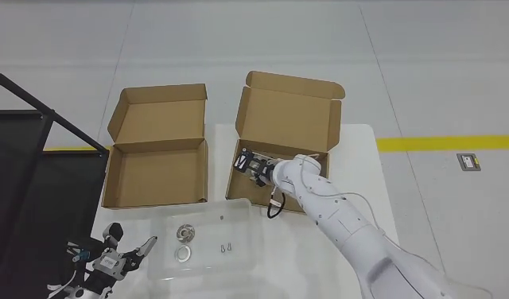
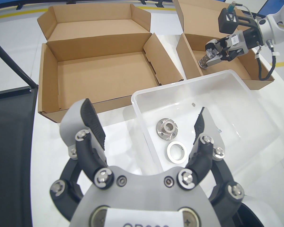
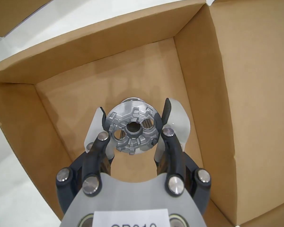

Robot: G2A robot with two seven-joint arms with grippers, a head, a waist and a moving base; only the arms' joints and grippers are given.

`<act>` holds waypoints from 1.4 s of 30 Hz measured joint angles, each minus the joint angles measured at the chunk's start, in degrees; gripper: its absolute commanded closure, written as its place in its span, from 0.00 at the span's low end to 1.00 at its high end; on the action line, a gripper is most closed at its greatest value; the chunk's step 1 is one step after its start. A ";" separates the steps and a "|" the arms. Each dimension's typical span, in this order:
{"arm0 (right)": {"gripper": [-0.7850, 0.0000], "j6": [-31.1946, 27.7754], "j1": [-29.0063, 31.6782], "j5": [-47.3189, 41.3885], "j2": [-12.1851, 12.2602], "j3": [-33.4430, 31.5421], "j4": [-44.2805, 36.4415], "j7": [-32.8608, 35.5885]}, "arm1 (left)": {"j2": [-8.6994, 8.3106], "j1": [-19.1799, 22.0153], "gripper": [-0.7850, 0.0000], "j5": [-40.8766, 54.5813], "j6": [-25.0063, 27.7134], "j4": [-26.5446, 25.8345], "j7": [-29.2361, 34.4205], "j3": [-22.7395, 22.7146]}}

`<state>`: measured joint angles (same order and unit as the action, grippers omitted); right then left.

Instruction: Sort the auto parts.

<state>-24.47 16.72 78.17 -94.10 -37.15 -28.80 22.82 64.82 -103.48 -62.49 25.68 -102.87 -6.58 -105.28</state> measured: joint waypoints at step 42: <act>0.00 -13.21 26.55 18.57 10.99 -10.96 -57.35 -2.86 | 0.00 0.00 0.00 0.00 0.00 0.00 0.00 0.00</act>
<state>-37.68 43.27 96.74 -83.11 -48.11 -86.15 19.96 64.82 -103.48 -62.49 25.68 -102.87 -6.58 -105.28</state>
